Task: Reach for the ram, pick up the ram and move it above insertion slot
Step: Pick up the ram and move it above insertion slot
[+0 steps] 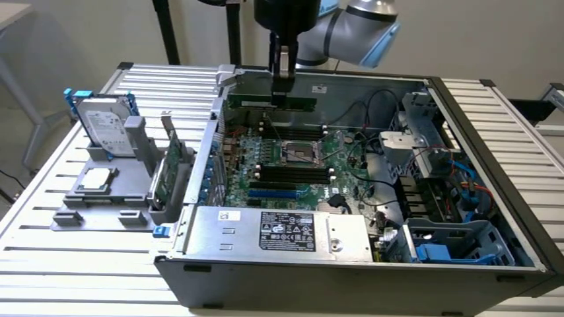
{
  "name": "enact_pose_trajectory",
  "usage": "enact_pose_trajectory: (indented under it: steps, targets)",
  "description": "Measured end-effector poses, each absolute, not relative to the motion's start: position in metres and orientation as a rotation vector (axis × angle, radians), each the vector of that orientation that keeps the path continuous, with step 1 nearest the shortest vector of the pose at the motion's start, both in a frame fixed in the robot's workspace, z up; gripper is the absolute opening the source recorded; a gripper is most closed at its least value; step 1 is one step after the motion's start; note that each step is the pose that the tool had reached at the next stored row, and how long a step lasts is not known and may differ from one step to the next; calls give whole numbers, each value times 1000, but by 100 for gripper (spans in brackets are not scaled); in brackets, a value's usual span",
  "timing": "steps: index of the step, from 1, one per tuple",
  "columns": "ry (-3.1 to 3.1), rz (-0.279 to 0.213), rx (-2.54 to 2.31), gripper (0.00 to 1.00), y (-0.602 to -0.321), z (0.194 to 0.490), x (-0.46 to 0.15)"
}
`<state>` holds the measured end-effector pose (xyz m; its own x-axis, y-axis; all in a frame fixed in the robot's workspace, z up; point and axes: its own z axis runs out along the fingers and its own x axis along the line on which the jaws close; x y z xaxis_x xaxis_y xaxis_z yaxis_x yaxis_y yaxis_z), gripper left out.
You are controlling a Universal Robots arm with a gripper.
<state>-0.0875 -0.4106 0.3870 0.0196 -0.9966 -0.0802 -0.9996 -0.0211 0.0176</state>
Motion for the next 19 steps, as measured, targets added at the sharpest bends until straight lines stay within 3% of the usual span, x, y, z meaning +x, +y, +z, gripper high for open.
enact_pose_trajectory:
  steps: [19]
  targets:
    - [2176,107,-2201,13,-383,374,-39]
